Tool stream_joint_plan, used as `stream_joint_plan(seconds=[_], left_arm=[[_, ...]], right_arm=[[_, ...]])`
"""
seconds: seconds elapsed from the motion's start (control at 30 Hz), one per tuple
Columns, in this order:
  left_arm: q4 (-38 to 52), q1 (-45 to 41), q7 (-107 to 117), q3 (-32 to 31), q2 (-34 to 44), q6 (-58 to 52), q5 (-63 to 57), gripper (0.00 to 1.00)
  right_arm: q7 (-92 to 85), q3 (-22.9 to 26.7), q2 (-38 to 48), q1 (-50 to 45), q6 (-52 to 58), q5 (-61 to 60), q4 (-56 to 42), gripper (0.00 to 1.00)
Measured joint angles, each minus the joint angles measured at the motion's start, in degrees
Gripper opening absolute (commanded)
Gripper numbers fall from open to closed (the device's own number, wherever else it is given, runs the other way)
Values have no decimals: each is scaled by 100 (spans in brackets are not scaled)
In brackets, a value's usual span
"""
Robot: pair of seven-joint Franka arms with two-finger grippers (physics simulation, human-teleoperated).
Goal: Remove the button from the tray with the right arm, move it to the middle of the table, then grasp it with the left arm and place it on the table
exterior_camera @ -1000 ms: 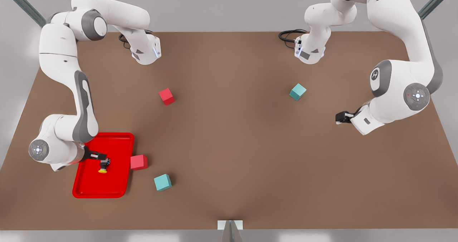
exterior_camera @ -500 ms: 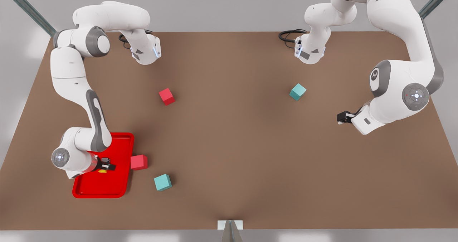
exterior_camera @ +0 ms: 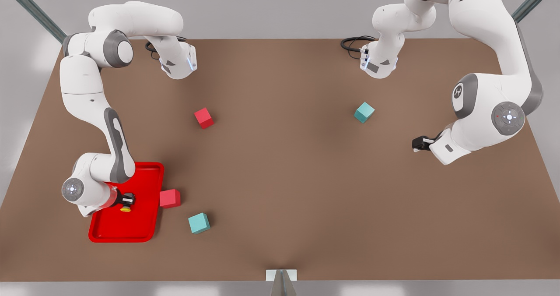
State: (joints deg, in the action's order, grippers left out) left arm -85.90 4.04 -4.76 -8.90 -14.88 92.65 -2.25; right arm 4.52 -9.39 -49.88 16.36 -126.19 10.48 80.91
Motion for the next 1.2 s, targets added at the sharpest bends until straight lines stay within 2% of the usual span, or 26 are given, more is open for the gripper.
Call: stream_joint_plan(seconds=[0.07,0.27,0.43,0.6,0.87,0.97,1.2], left_arm=[[0,1,-1,3,-2,-2,0,100],[0,0,-5,4,-1,-5,0,100],[-2,0,-8,4,2,-7,0,100],[-16,0,-11,4,-3,-8,0,100],[-22,1,-14,4,-12,-5,0,100],[-26,0,-14,4,-23,-2,0,100],[-34,1,-14,4,-55,6,0,100]], right_arm=[[-45,-1,5,1,-15,-17,-12,40],[-269,-143,678,-156,88,-48,-30,40],[-832,-899,1123,-573,520,-19,-604,43],[-1191,-995,959,-1889,964,-12,-1255,45],[-1795,-1071,353,-3461,562,-47,-1473,45],[-2097,-1068,199,-3838,291,-42,-1410,39],[-2891,-1137,58,-4162,-209,-85,-1248,38]])
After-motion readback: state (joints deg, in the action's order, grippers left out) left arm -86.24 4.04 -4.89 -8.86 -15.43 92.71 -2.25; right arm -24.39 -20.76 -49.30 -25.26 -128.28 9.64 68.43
